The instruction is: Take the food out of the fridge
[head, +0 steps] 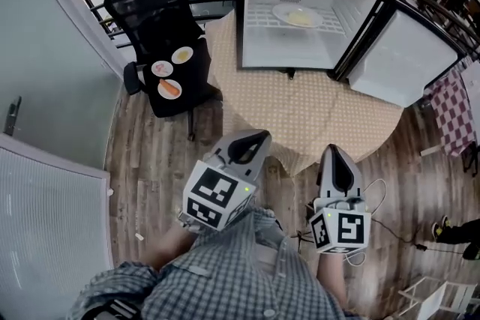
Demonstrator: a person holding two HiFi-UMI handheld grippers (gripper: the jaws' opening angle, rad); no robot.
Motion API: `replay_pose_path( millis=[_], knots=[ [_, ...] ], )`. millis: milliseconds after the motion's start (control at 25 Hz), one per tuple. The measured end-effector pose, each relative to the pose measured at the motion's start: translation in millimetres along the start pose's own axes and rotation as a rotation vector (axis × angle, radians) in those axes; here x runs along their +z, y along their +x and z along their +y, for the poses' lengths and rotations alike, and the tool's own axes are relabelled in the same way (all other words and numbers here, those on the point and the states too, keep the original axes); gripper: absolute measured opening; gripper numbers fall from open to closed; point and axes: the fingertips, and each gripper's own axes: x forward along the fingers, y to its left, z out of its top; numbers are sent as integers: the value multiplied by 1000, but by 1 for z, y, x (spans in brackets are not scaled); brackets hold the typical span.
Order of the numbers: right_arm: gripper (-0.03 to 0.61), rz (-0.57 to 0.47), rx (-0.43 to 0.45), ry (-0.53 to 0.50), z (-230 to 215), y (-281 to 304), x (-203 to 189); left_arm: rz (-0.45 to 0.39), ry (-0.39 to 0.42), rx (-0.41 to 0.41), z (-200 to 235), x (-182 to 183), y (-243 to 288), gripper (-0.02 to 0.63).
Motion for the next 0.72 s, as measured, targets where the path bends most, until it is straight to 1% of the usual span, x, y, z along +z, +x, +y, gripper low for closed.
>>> replay_pose_path(
  millis=[200,400,480,640,720],
  knots=[
    [11,2,59,-9,-29,9,-2,-18,-16,49,-12,6,22,0],
    [9,4,112,-34,-49,12,-6,-42,28,75,-29,12,41,0],
    [9,6,123,-27,-58,12,-8,-41,23,73,-37,12,50,0],
    [9,-4,135,47,-76,13,-8,-33,26,74,-48,13,61,0],
    [9,0,113,33,-85,14,-11,-32,19,78,-49,12,63,0]
  ],
)
